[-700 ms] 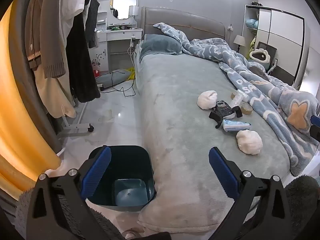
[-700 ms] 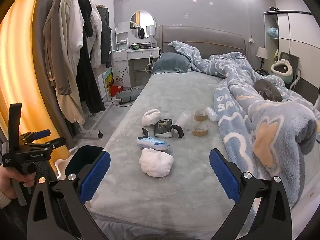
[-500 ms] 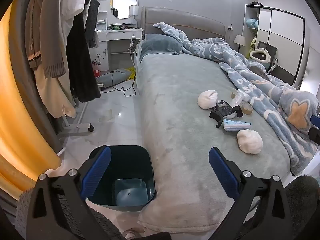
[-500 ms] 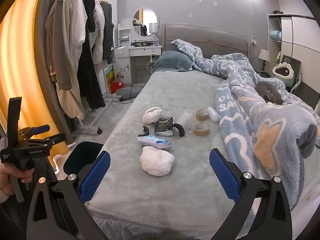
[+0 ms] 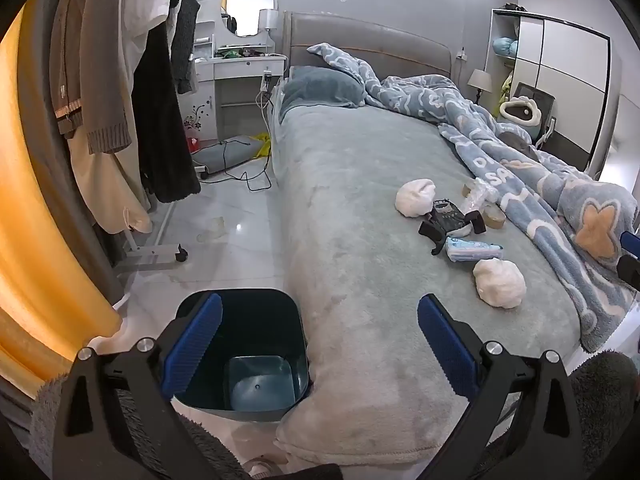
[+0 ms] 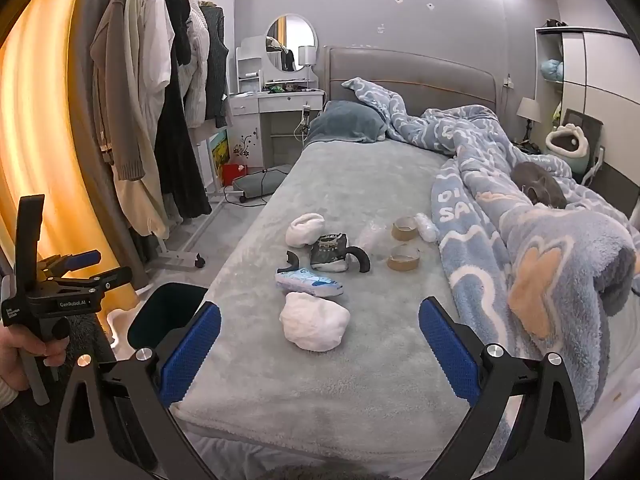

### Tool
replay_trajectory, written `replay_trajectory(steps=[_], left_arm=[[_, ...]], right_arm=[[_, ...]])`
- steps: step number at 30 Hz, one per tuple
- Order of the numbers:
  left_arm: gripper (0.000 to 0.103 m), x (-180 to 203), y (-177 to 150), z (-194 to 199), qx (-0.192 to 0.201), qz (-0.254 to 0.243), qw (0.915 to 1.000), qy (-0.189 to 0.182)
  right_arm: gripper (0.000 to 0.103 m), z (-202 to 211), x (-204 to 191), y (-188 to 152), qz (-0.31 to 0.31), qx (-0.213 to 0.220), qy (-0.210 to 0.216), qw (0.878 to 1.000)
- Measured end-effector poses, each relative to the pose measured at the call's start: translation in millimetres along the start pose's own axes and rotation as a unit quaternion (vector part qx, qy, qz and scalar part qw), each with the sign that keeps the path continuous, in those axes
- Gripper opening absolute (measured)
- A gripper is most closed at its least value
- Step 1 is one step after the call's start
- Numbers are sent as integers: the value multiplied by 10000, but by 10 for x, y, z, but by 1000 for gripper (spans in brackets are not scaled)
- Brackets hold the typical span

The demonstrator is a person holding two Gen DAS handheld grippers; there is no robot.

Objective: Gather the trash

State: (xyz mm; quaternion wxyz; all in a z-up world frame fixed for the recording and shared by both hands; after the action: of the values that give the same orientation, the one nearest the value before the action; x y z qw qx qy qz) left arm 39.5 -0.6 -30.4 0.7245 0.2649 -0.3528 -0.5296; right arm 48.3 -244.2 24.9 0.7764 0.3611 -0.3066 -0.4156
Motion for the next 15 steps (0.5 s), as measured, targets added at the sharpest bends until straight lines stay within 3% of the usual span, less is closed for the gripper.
replay_trajectory(steps=[15], left_arm=[[100, 0, -8, -8, -13, 11, 10000, -2]], right_arm=[[100, 0, 0, 2, 4, 1, 2, 10000]])
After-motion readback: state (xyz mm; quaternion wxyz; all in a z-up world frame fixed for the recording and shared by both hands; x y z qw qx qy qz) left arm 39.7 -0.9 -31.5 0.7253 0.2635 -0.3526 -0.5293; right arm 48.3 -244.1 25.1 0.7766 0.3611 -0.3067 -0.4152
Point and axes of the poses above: each gripper's, at about its wrist camera, not at the fingertips, and z roughly against the way its jaws point, x to its right, y to its top, the point moved 5 cm from there along -z, roughly the way its jaws point, and after that the axes turned 12 degrees about z, right-handed, at the moved point
